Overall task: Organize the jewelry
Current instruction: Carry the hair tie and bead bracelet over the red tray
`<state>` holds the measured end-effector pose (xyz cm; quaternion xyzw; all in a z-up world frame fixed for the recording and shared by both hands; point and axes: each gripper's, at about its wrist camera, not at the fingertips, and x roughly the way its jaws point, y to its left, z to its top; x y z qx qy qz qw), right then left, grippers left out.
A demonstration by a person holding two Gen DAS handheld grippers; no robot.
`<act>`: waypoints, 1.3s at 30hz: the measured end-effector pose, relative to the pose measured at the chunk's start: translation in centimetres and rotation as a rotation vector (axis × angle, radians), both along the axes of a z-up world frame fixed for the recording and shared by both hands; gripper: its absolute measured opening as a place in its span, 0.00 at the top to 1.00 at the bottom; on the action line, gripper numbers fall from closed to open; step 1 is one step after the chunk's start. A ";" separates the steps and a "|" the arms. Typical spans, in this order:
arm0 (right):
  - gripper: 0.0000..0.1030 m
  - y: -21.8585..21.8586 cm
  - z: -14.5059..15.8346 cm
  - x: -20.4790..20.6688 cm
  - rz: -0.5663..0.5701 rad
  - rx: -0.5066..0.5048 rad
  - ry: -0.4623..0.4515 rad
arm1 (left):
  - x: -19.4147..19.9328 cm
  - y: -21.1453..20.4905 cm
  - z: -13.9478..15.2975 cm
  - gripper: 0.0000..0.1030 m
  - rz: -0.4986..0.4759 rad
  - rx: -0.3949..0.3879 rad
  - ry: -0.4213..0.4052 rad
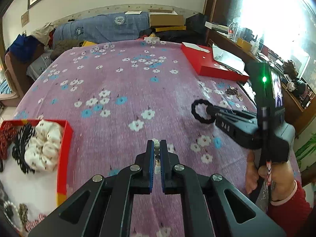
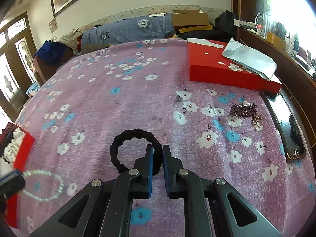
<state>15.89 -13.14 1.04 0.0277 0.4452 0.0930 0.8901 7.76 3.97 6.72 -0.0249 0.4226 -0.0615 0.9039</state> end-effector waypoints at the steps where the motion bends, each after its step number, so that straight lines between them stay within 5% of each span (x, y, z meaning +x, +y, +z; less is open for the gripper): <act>1: 0.91 0.1 0.4 -0.2 0.002 -0.003 -0.004 | -0.3 0.0 0.0 0.95 0.001 -0.002 0.002; 12: 0.90 -0.7 5.7 -5.1 0.016 -0.009 -0.046 | -4.4 0.3 1.0 0.95 0.024 -0.007 -0.004; 24: 0.90 -1.5 6.9 -11.5 -0.010 0.045 -0.032 | -9.3 0.5 3.1 0.95 0.030 -0.001 -0.045; 39: 0.90 2.7 9.6 -18.6 0.021 0.047 -0.098 | -15.2 3.2 5.3 0.95 0.104 0.068 -0.149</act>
